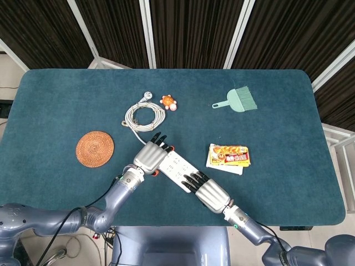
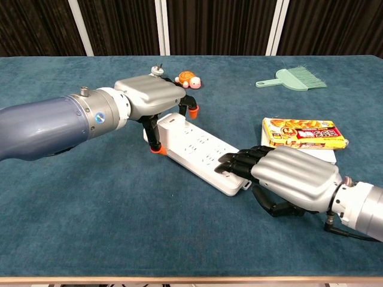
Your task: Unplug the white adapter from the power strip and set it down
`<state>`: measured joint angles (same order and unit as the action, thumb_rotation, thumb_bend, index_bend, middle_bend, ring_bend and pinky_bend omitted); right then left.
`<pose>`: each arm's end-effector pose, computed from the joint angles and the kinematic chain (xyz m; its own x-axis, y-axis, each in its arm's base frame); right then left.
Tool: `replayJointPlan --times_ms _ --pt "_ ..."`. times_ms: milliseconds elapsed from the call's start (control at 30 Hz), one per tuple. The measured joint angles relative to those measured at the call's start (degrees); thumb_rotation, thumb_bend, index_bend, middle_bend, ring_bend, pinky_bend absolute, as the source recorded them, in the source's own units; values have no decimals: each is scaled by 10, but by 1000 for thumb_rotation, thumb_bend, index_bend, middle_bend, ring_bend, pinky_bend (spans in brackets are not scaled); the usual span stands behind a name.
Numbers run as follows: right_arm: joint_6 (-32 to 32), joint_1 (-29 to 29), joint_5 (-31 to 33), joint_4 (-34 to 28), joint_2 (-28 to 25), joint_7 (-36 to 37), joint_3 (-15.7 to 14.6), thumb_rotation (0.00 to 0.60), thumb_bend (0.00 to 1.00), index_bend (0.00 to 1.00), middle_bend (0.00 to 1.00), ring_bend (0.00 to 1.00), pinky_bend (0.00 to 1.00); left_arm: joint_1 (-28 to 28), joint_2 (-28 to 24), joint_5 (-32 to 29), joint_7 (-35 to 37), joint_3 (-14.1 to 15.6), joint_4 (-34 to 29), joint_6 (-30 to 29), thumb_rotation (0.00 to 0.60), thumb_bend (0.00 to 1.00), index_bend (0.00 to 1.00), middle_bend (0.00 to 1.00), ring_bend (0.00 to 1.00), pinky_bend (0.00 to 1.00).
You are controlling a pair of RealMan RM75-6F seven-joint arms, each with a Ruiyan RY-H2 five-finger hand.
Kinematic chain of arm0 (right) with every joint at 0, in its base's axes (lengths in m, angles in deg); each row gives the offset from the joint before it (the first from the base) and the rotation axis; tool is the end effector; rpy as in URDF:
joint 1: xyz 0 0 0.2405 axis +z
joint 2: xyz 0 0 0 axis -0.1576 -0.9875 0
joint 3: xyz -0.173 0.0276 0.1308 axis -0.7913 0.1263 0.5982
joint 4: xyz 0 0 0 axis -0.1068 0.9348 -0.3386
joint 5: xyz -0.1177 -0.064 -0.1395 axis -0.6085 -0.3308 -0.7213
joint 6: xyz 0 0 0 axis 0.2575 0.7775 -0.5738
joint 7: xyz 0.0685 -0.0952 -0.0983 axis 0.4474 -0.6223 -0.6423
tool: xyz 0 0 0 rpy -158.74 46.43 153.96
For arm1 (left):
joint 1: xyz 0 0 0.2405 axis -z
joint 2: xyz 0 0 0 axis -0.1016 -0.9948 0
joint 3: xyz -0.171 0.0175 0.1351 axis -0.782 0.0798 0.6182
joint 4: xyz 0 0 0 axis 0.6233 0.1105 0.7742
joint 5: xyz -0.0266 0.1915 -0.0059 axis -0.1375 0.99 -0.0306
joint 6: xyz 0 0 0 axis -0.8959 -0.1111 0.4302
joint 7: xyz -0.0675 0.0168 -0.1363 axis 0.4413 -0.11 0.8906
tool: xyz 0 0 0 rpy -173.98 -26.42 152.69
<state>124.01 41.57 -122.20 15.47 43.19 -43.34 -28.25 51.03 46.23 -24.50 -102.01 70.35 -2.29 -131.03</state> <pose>-0.1500 -0.2294 -0.0650 0.6458 -0.2250 0.7296 -0.6307 -0.6958 0.3437 -0.0417 0.3201 -0.0582 0.6885 0.1714 0.7046 0.6522 -0.5712 -0.4984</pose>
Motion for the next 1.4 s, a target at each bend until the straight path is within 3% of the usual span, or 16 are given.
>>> replayJointPlan --times_ms 567,867,1400 --pt "2 0 8 6 4 0 -6 600 890 129 124 143 213 1 7 6 17 10 18 -4 600 129 357 375 76 63" --pt "0 0 11 11 7 0 -9 600 889 129 124 144 213 -1 18 23 33 14 30 -8 600 317 518 526 162 112" --pt "2 -1 11 7 5 -3 -16 600 889 132 126 145 213 -16 31 77 71 17 48 -30 600 392 628 638 226 132"
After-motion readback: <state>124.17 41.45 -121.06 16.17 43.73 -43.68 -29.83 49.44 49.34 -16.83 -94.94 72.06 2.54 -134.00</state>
